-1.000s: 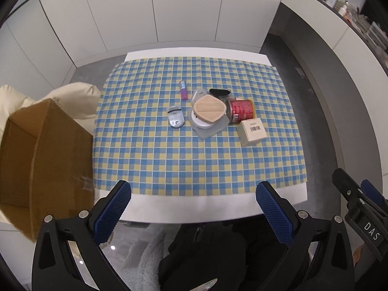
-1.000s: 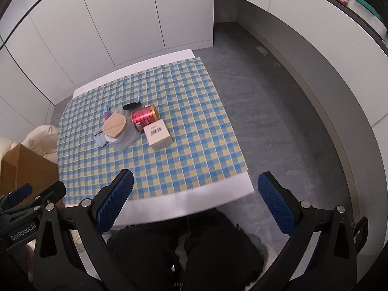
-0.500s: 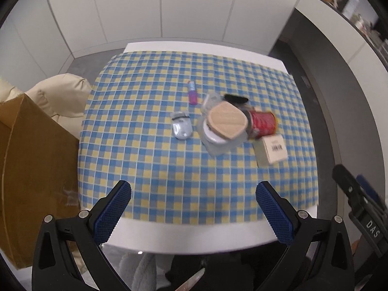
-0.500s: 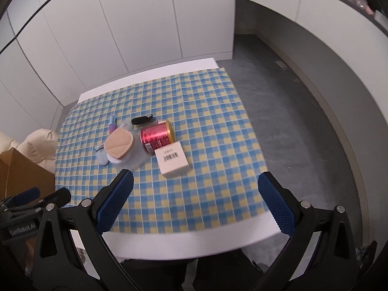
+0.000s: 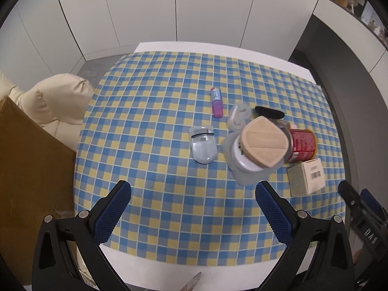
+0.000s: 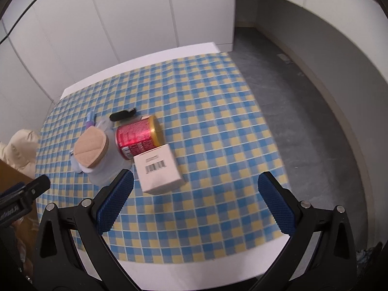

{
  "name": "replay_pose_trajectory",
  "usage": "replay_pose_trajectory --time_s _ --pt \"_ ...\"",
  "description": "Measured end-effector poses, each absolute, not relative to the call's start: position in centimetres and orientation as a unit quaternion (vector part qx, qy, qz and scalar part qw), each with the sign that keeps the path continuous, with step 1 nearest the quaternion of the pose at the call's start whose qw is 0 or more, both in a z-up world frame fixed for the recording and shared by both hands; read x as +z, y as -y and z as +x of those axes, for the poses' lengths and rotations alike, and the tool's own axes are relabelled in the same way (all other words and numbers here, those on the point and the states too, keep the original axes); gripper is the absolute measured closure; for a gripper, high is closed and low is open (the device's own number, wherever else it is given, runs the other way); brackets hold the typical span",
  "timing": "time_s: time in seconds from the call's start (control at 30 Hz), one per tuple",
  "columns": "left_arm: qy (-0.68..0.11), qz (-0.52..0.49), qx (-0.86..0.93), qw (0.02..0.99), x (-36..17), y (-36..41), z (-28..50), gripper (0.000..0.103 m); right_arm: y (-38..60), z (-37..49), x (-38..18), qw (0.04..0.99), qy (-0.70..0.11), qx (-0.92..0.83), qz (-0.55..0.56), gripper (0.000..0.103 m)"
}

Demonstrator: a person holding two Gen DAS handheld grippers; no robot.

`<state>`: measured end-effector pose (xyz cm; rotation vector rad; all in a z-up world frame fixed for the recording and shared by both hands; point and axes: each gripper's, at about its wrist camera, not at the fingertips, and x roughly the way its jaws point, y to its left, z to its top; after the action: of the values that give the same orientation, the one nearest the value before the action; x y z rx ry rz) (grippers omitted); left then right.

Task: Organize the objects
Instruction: 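Grasp the white barcode box with the right tool while the left tool grasps the beige puff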

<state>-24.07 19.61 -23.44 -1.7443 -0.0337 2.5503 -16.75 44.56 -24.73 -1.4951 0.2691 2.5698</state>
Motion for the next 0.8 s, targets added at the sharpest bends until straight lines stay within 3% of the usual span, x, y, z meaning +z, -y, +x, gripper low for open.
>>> replay_pose_trajectory --time_s 0.13,0.37,0.57,0.67,0.7,0.73,0.8 --pt "0.038 -0.585 0.808 0.059 -24.8 -19.9 -24.8 0.001 -42.9 -17.4 -26.6 0.054 -0.055 0.864 -0.498 0.0" --pt "0.013 -0.577 0.814 0.064 -25.8 -21.3 -25.4 0.001 -41.5 -18.0 -30.5 0.042 -0.05 0.857 -0.512 0.0" --pt "-0.007 -0.576 0.814 0.069 -26.6 -22.2 -26.0 0.001 -41.3 -18.7 -31.9 0.046 -0.033 0.858 -0.511 0.008" --pt "-0.019 -0.575 0.814 0.078 -26.8 -23.0 -26.1 0.001 -41.5 -19.7 -32.3 0.048 -0.042 0.858 -0.51 0.022" --pt "-0.019 -0.576 0.813 0.082 -26.8 -23.3 -26.2 0.001 -41.6 -20.1 -32.5 0.042 -0.048 0.856 -0.512 0.038" --pt "-0.016 -0.577 0.811 0.09 -26.8 -23.6 -26.4 0.001 -41.6 -20.6 -32.6 0.036 -0.055 0.855 -0.515 0.048" --pt "-0.009 -0.577 0.811 0.099 -26.8 -24.0 -26.6 0.001 -41.9 -21.0 -32.8 0.037 -0.064 0.855 -0.513 0.048"
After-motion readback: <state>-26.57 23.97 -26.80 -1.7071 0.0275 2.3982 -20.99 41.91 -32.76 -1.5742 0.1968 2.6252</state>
